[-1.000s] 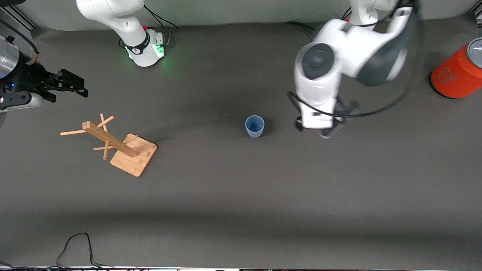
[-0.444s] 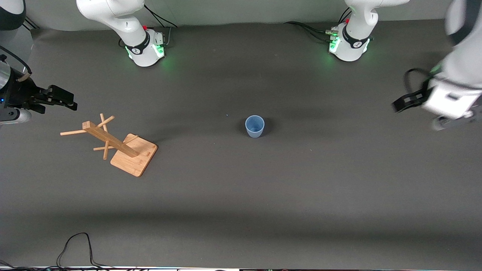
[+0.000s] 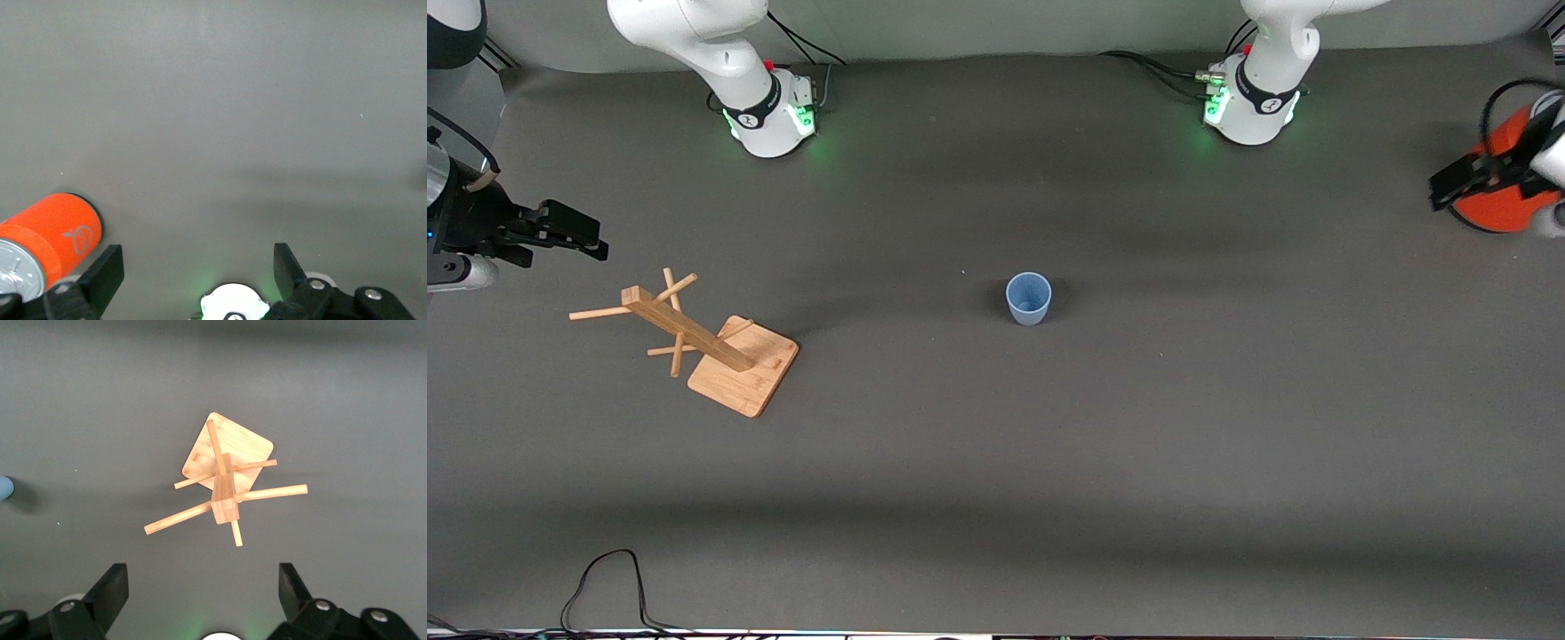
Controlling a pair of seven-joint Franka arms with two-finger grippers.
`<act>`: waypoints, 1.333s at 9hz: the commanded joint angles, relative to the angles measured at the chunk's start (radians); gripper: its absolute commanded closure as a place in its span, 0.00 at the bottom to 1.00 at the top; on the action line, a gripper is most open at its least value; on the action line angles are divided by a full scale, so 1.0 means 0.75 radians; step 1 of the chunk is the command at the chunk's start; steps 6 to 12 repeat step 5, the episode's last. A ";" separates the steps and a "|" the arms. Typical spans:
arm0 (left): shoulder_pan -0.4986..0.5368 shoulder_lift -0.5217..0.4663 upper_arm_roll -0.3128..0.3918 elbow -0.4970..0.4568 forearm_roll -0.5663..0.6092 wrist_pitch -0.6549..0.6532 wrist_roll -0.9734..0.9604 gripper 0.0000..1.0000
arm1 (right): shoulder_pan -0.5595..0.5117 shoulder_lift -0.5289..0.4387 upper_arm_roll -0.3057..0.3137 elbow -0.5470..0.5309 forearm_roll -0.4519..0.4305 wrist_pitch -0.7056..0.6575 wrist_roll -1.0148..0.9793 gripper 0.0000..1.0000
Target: Rotate and upright cup with both arms
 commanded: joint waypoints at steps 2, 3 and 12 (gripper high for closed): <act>-0.033 -0.089 0.035 -0.075 -0.031 0.107 0.086 0.00 | 0.007 -0.024 -0.021 -0.008 -0.011 0.006 0.013 0.00; -0.037 -0.091 0.076 -0.086 -0.084 0.132 0.152 0.00 | 0.009 -0.023 -0.021 -0.012 -0.011 0.006 0.019 0.00; -0.041 -0.075 0.078 -0.088 -0.113 0.256 0.158 0.00 | 0.009 -0.019 -0.019 -0.006 -0.011 0.006 0.011 0.00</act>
